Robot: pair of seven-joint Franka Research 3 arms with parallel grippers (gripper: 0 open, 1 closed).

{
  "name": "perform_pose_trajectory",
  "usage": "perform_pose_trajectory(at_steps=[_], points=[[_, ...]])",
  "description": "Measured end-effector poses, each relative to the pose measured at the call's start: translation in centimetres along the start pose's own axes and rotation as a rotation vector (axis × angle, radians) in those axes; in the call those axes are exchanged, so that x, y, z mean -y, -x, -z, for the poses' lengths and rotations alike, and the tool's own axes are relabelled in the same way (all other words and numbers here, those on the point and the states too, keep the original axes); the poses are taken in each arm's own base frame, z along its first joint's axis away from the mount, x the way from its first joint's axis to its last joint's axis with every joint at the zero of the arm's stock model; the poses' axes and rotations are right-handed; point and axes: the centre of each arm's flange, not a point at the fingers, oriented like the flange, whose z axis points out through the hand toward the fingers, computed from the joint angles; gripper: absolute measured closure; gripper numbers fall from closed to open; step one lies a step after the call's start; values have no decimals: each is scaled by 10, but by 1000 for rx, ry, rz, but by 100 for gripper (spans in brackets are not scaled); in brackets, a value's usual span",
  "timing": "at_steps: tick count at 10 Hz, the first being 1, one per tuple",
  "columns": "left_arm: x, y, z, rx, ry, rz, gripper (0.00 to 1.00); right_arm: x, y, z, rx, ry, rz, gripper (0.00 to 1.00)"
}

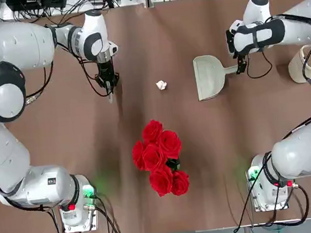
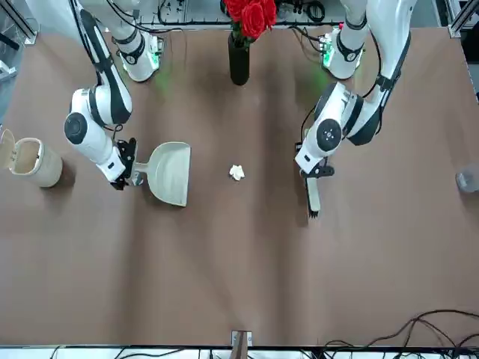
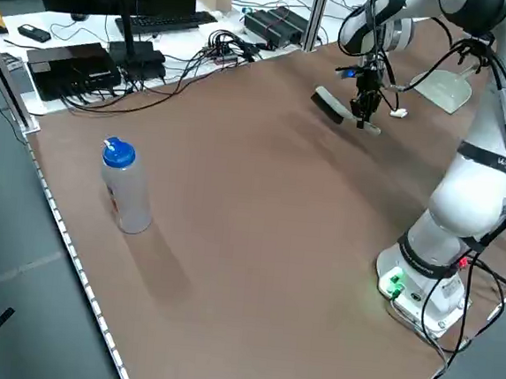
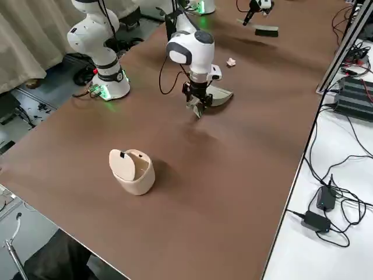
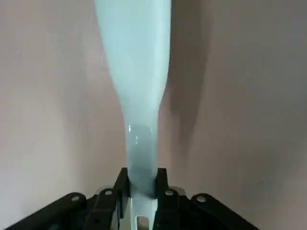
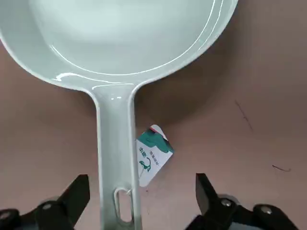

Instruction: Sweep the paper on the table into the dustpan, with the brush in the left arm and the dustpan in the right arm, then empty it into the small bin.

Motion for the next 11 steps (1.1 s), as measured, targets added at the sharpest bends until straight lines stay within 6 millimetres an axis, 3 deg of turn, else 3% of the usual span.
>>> perform_pose_trajectory(at_steps=[2, 3, 6, 11], points=[[1, -1, 0, 0, 1, 2, 73, 0, 0, -3, 0, -1, 0, 14], [1, -1, 0, 0, 1, 2, 73, 0, 0, -3, 0, -1, 0, 28], [1, -1, 1, -1, 1, 3, 73, 0, -1, -3, -1, 0, 0, 54], [1, -1, 1, -1, 2, 3, 73, 1, -7, -2, -1, 5, 13, 67]])
